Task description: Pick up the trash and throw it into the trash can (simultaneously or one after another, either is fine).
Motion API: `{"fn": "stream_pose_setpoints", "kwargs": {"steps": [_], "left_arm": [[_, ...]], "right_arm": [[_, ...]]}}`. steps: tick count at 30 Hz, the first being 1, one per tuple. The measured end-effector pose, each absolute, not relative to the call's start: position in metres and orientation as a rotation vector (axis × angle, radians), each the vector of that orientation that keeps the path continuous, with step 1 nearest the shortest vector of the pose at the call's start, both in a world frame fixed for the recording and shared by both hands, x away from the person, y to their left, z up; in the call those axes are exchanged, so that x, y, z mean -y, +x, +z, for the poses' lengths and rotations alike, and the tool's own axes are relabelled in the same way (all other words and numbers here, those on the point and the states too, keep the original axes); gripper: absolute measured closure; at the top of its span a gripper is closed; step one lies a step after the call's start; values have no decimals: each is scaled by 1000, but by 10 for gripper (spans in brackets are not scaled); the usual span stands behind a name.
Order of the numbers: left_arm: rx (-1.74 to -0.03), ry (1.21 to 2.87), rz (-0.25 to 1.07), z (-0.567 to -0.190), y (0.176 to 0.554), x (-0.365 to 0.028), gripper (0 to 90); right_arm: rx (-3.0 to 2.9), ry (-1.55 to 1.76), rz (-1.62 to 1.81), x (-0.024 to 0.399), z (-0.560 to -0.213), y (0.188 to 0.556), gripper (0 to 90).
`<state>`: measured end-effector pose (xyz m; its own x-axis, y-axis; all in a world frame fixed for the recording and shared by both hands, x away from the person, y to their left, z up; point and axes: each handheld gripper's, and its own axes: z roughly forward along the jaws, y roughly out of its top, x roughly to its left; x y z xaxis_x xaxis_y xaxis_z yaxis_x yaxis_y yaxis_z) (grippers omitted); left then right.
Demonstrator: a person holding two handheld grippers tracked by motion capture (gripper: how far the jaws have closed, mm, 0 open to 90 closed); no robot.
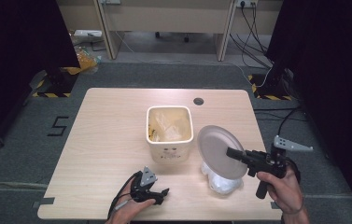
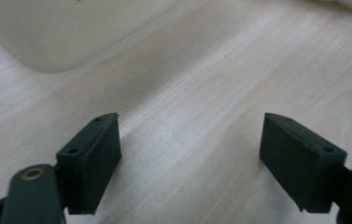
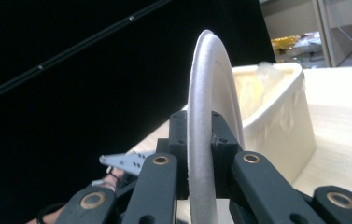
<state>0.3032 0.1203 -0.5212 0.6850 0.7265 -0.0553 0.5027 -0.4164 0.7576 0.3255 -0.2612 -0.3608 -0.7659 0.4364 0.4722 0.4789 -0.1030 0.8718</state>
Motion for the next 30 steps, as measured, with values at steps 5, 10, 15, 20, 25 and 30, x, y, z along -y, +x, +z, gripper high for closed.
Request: {"fn": "stream_pose_setpoints", "kwargs": {"steps": [5,10,15,20,25,30], "left_arm": [[-940,2123,399,-522,302,-117,192],[-954,2120,404,-522,302,-117,164],[-966,2121,407,-522,303,-116,142],[-965,2123,407,-522,303,-116,138],[-966,2124,405,-522,303,-116,138],[-967,2127,400,-522,303,-117,137]], "right_arm": [[2072,-1038,-2083,261,-345,337,835],[2068,-1005,-2105,258,-327,350,835],[2071,-978,-2101,246,-312,369,835],[2082,-956,-2068,224,-302,390,835],[2088,-931,-2036,197,-297,410,835],[2094,-936,-1985,171,-301,431,835]]}}
